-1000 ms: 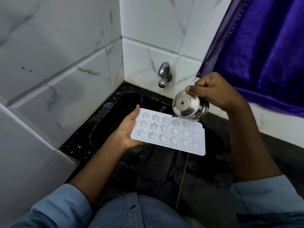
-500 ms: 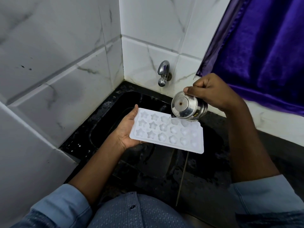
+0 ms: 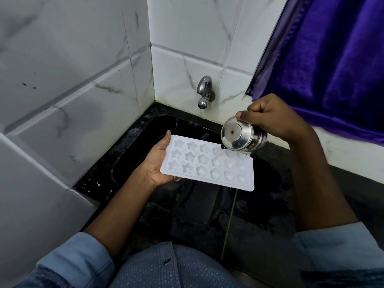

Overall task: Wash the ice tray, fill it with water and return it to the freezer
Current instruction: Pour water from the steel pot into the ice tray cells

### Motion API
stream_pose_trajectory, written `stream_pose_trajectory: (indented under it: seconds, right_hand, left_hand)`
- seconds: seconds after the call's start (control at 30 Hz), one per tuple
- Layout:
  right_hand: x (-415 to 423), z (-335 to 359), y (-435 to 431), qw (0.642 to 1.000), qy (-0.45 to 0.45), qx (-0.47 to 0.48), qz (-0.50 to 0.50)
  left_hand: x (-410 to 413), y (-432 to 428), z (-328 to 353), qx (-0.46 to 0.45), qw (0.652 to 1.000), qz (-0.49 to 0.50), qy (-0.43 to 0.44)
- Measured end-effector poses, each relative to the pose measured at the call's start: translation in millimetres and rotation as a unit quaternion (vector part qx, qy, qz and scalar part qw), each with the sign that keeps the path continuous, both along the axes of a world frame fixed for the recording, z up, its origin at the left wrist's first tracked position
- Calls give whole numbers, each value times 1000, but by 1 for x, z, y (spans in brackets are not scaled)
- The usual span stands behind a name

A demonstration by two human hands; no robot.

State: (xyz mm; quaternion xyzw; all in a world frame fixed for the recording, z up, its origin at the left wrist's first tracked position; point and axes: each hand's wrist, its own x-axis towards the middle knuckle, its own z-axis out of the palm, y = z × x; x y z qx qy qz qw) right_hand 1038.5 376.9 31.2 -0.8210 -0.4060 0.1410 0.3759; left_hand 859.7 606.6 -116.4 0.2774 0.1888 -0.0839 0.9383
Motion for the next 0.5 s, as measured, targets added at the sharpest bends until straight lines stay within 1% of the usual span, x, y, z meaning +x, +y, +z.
stream_pose_trajectory:
  seconds: [0.23,0.5]
  right_hand:
    - [2,1,-6,1000,-4,1,-14]
    - [3,3,-7,1000,-3,6,-9]
  left_hand:
    - [3,6,0,11,1000,19,10]
    - [5,5,0,10,1000,12,9]
